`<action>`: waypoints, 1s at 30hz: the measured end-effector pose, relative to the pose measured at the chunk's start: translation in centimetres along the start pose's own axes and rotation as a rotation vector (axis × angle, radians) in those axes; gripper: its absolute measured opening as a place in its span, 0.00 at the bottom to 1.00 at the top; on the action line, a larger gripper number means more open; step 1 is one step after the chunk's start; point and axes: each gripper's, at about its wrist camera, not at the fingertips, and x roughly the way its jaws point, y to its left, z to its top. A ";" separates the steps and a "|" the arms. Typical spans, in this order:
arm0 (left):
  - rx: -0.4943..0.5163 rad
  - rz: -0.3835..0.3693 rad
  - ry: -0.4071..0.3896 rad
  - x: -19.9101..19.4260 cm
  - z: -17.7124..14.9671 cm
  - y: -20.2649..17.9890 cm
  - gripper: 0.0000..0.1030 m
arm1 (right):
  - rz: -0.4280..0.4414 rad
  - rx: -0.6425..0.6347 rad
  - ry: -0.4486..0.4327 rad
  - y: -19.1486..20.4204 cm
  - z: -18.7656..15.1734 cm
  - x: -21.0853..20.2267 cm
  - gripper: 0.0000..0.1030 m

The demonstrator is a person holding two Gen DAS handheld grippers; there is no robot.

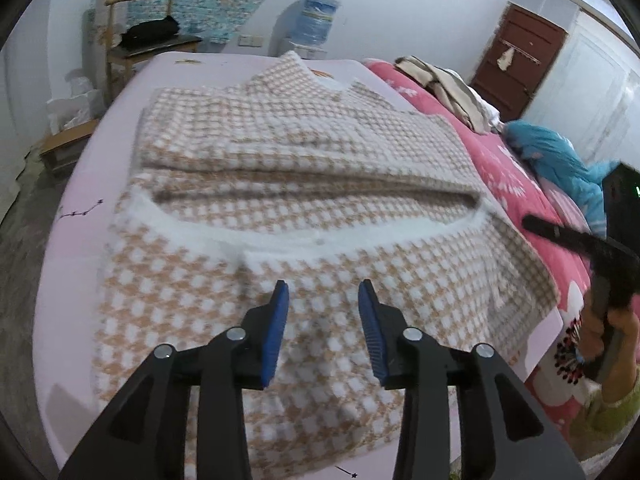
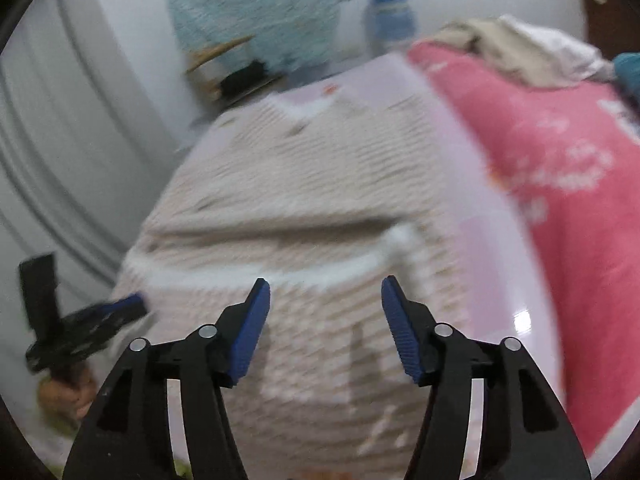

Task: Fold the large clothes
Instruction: 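Lower both open tools onto the white-trimmed fold of the cardigan, then pinch the cardigan at the white trim fold with both tools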

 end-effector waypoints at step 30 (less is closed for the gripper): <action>0.005 0.159 0.020 1.4 -0.7 0.5 0.05 | -0.041 -0.050 0.133 2.6 -2.2 5.9 0.00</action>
